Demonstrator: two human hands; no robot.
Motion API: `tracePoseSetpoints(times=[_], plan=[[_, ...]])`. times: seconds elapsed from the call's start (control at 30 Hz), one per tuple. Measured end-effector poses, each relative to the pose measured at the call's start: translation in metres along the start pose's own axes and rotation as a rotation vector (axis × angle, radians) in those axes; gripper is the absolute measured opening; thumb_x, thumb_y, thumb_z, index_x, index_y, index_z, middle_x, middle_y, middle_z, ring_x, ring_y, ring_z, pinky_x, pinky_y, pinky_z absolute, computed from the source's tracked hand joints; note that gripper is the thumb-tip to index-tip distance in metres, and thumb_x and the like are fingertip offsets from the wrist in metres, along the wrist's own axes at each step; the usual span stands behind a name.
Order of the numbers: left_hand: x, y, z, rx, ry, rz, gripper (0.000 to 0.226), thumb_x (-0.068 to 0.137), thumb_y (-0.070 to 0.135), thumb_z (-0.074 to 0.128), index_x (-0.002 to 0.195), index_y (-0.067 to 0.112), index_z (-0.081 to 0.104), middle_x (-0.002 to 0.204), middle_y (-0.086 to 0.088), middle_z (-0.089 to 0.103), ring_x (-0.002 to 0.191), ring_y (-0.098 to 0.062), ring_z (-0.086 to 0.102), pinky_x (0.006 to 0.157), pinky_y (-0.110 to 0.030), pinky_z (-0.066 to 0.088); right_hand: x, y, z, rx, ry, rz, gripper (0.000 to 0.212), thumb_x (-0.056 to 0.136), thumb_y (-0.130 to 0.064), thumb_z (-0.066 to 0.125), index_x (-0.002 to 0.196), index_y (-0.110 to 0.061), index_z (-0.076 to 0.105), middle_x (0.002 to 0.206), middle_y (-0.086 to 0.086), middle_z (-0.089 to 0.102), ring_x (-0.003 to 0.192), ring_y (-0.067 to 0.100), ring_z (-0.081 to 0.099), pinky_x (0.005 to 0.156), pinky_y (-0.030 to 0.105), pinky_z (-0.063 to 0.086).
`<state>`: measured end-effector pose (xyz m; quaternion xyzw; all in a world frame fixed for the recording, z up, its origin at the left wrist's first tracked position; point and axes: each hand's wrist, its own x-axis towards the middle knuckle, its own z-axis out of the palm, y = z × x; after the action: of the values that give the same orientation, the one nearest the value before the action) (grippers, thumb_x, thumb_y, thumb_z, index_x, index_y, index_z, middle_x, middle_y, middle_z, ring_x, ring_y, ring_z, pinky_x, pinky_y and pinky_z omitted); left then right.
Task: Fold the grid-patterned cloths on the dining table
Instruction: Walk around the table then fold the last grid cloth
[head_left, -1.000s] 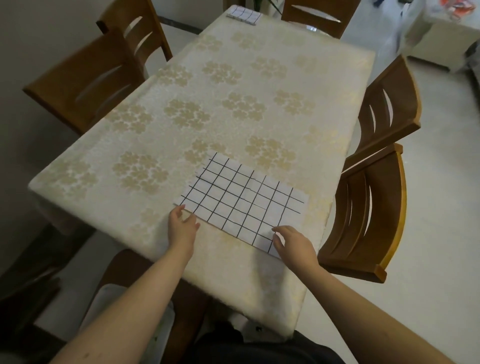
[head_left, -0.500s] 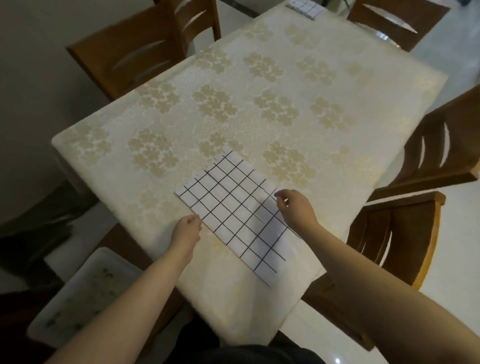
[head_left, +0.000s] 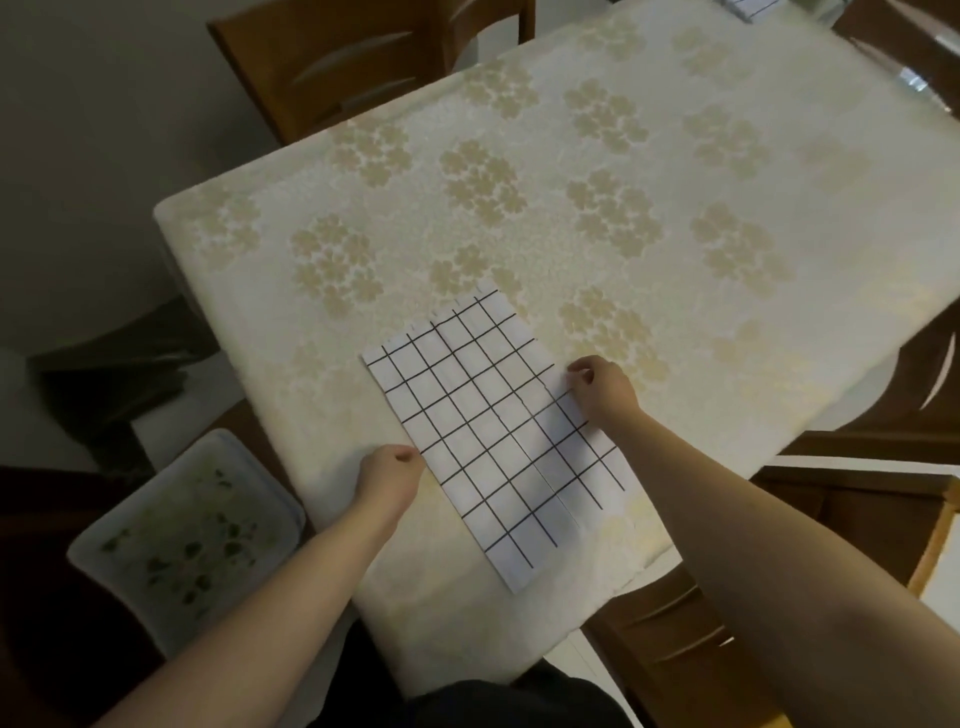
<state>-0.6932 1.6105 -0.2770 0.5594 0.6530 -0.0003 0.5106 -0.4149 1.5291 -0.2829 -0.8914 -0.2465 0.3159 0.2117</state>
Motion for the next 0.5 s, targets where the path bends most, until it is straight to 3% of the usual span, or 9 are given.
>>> tracePoseSetpoints(times=[0.1, 0.17, 0.27, 0.4, 0.5], plan=[[0.004, -0.001, 0.005, 0.030, 0.030, -0.074, 0.031, 0.095, 0.022, 0.053, 0.121, 0.011, 0.066, 0.127, -0.009, 0.058, 0.103, -0.028, 0.059, 0.088, -0.033, 0.050, 0.011, -0.005, 0.001, -0.081, -0.042, 0.026, 0.036, 0.099, -0.040, 0.046, 0.120, -0.015, 0.061, 0.116, 0.011, 0.060, 0.096, 0.030, 0.060, 0.083, 0.041, 0.053], [0.003, 0.001, 0.011, 0.027, 0.054, -0.128, 0.033, 0.092, 0.026, 0.057, 0.121, 0.015, 0.067, 0.134, -0.011, 0.049, 0.100, -0.029, 0.058, 0.088, -0.033, 0.050, 0.014, -0.008, 0.002, -0.154, -0.075, 0.008, 0.040, 0.096, -0.048, 0.047, 0.116, -0.017, 0.063, 0.115, 0.010, 0.061, 0.097, 0.030, 0.060, 0.084, 0.042, 0.053], [-0.004, 0.007, 0.017, -0.094, 0.079, -0.159, 0.031, 0.089, 0.028, 0.063, 0.116, 0.014, 0.069, 0.131, -0.010, 0.043, 0.097, -0.026, 0.057, 0.082, -0.027, 0.045, 0.012, -0.010, 0.001, -0.157, -0.086, -0.031, 0.041, 0.091, -0.053, 0.055, 0.110, -0.018, 0.064, 0.107, 0.005, 0.062, 0.096, 0.026, 0.060, 0.081, 0.039, 0.054], [-0.012, 0.007, 0.012, -0.258, 0.036, -0.097, 0.023, 0.088, 0.025, 0.068, 0.108, 0.014, 0.066, 0.120, -0.005, 0.059, 0.094, -0.017, 0.056, 0.081, -0.027, 0.042, 0.004, -0.006, -0.004, 0.014, -0.103, -0.054, 0.034, 0.088, -0.048, 0.062, 0.098, -0.016, 0.057, 0.084, -0.003, 0.056, 0.078, 0.018, 0.054, 0.066, 0.028, 0.043], [-0.018, 0.006, 0.006, -0.326, 0.006, -0.024, 0.022, 0.089, 0.020, 0.067, 0.110, 0.014, 0.063, 0.108, 0.000, 0.064, 0.097, -0.015, 0.057, 0.080, -0.026, 0.041, -0.001, -0.002, -0.005, 0.219, -0.107, -0.031, 0.029, 0.085, -0.044, 0.067, 0.094, -0.019, 0.057, 0.086, -0.004, 0.059, 0.077, 0.016, 0.056, 0.063, 0.026, 0.043]])
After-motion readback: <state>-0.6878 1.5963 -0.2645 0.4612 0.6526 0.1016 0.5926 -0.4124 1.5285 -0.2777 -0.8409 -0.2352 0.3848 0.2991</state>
